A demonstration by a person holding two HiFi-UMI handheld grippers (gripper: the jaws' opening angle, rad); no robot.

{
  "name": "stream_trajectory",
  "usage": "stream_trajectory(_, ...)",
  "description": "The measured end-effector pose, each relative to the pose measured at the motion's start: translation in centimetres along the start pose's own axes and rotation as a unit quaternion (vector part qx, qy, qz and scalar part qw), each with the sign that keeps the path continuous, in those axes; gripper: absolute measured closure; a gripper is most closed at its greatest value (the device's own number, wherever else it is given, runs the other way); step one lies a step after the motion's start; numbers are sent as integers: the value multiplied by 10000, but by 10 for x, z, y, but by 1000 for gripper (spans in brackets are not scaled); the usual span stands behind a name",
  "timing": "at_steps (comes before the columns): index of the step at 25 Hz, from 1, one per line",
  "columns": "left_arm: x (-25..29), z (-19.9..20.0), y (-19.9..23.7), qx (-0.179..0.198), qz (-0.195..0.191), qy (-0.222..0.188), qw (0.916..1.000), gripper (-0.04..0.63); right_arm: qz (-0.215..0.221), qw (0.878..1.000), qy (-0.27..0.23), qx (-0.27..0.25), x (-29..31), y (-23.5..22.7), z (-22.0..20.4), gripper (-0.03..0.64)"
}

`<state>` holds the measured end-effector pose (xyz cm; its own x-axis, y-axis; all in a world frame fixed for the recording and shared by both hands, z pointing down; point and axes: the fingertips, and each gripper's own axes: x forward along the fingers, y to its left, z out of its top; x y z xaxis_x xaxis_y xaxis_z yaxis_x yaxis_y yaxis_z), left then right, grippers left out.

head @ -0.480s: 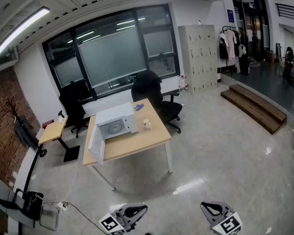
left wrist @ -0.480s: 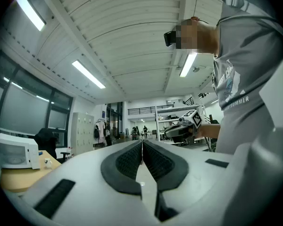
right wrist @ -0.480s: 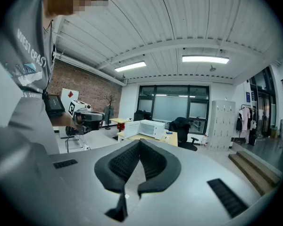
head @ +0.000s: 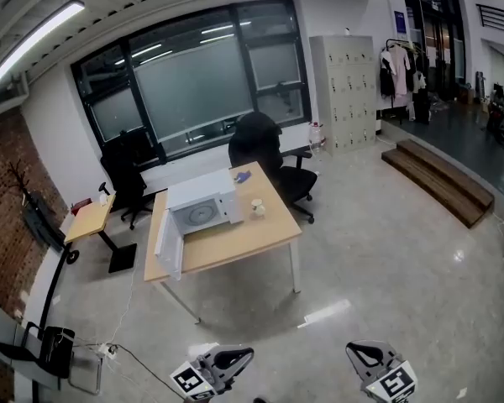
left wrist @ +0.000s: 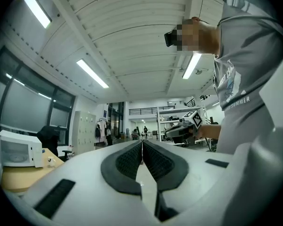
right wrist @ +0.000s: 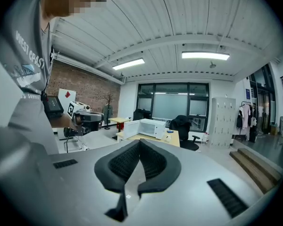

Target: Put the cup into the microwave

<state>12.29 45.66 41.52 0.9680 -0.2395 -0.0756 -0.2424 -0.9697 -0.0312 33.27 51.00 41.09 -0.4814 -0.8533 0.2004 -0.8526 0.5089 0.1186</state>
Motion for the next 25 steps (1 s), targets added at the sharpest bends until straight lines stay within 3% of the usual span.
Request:
stream_trajectory(6,-22,-10,47,-64,61,38,10000,572,-29,9996,-88,250,50,3,10,597)
stream_trajectory(12,-53,-24,100,-221,167,82,9996,572,-133,9998,18,143,112,9,18,597)
stream_trajectory(17,-89,-24,148,-213,206,101,9995,572,-175,9998,1,21,170,17,54,597)
stream_trajectory(21,-117,-30,181,61,239,107,9996,572,-190,9997,-136,-64,207,27,68,597)
stream_trajectory(25,-132,-32,200,-65,324,107,9994,572,-89,9999,-131,-3,235,42,87,597)
